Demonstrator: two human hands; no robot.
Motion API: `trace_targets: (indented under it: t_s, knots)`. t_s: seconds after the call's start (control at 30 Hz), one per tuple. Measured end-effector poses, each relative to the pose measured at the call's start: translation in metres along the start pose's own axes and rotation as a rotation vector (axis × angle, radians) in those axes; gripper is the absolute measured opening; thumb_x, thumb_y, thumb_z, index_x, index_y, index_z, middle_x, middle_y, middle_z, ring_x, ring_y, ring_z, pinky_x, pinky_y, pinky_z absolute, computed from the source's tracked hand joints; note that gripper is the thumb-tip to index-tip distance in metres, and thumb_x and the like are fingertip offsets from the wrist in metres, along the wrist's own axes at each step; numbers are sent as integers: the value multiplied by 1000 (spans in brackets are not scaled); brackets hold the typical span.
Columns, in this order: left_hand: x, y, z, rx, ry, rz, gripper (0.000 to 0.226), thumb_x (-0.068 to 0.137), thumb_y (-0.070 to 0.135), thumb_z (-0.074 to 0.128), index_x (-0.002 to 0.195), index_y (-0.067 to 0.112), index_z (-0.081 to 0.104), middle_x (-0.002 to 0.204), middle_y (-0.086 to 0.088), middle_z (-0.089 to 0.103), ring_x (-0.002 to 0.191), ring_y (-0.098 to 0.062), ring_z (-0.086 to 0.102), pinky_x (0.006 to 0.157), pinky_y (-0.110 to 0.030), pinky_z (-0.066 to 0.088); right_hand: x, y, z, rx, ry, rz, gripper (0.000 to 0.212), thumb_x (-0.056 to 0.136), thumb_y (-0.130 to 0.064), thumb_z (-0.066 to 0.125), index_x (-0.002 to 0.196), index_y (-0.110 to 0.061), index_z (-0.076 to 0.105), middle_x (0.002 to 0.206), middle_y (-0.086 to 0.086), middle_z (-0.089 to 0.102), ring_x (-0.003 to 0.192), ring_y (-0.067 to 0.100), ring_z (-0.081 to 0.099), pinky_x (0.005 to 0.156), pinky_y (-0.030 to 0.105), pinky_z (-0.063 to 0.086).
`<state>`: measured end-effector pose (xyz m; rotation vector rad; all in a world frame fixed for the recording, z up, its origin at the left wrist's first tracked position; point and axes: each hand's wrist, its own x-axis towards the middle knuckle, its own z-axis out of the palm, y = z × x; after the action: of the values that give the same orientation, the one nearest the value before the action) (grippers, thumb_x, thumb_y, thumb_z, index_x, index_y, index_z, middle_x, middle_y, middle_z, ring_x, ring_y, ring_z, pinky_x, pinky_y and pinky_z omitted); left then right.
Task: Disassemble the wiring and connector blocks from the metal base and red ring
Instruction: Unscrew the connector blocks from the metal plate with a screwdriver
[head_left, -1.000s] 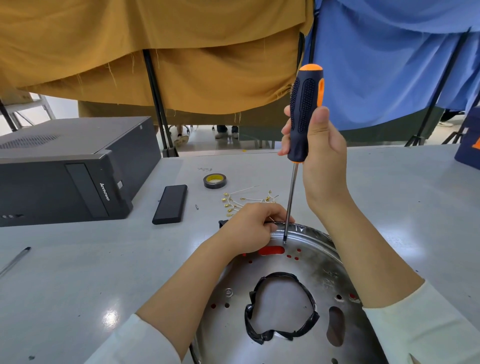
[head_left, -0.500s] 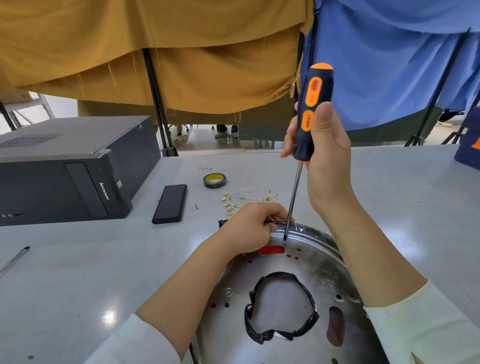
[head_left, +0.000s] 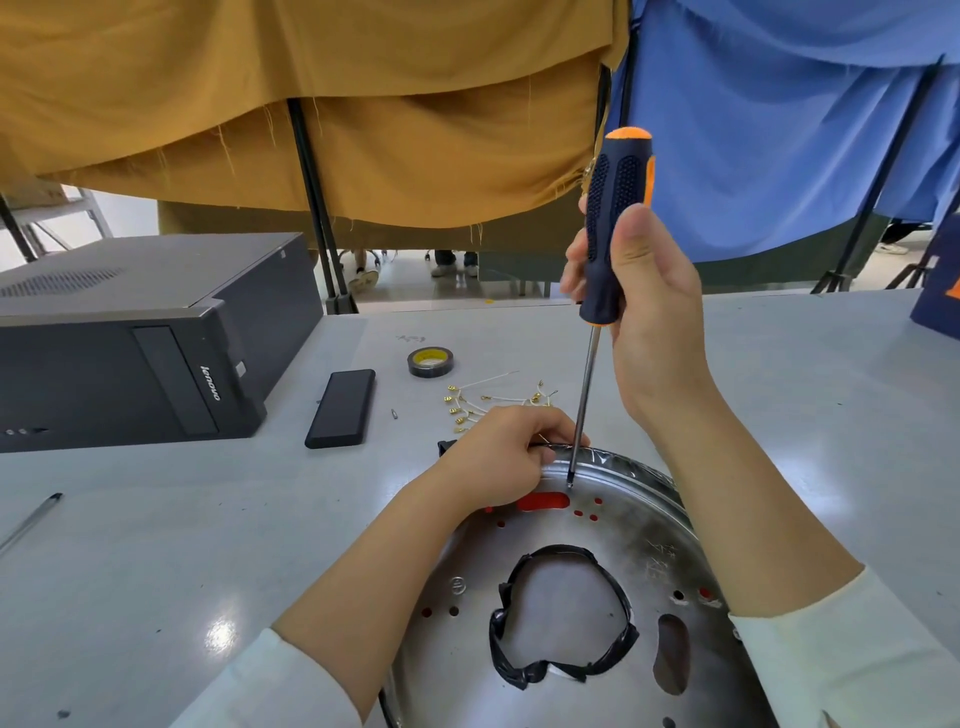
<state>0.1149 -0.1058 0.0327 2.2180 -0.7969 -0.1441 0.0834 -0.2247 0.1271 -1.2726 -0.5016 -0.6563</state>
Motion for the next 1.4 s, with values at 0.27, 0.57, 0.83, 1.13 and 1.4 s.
trace_targets:
  t_s: [0.27,0.57,0.83,1.13,1.4]
  knots:
    - [1,-1,0,-4,-6,10,40,86,-5,47,104,26,67,102,6,69,99,-9,62,93,-29,47,0,-3,2,82,-3,-1,21,93,-27,48,105,-13,37,76,1,48,51,10,39,50,20,35]
    - [2,-3,0,-13,-8,15,41,85,-6,46,102,26,66,102,6,69,99,-9,62,93,-31,48,1,4,-6,19,53,40,28,101,-31,28,101,-16,51,82,-1,52,57,11,44,61,23,39]
    - [1,-3,1,-1,9,19,43,84,-6,46,101,28,67,99,7,69,96,-6,61,87,-20,46,-1,-1,4,69,21,43,21,95,-28,50,104,-16,35,70,0,48,49,12,39,49,23,37]
    - [2,-2,1,-8,-3,17,42,85,-7,46,96,29,65,106,4,69,103,-10,61,95,-31,47,7,5,-5,-3,68,89,28,105,-24,26,100,-14,52,84,2,57,59,13,46,64,30,41]
    - [3,-3,2,1,7,14,42,85,-6,46,101,26,67,101,5,69,98,-9,62,92,-27,47,10,-2,-2,73,-25,113,27,90,-33,54,103,-15,38,69,-1,52,48,14,39,50,27,39]
